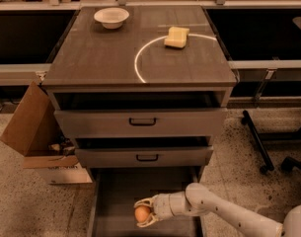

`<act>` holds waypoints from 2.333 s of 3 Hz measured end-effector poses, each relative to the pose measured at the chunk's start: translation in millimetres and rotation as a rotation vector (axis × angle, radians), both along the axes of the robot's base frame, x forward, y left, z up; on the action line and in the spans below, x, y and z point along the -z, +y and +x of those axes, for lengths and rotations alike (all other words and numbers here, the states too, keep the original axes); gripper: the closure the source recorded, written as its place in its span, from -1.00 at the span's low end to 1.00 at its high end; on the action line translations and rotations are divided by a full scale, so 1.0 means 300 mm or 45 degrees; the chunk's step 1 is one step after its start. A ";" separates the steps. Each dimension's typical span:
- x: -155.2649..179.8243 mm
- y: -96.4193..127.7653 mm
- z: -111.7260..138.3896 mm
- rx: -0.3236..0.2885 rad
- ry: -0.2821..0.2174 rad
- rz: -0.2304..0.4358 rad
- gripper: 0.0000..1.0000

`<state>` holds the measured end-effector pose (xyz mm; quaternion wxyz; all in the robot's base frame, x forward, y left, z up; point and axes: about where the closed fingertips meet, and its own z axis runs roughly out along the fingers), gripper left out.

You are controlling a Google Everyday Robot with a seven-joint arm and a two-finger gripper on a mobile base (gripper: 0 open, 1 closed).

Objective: Pick orange from bottom drawer and place on counter

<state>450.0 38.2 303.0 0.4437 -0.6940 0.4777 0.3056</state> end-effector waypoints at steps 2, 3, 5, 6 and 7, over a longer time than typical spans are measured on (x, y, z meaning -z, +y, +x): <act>-0.427 -0.089 -0.118 -0.037 -0.128 -0.057 1.00; -0.553 -0.135 -0.111 -0.051 -0.210 -0.129 1.00; -0.646 -0.158 -0.050 -0.053 -0.254 -0.114 1.00; -0.824 -0.229 0.051 -0.016 -0.343 -0.121 1.00; -1.107 -0.331 0.162 0.038 -0.522 -0.145 1.00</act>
Offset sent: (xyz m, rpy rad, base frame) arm -0.0433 -0.0738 0.2924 -0.1841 -0.2838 0.0546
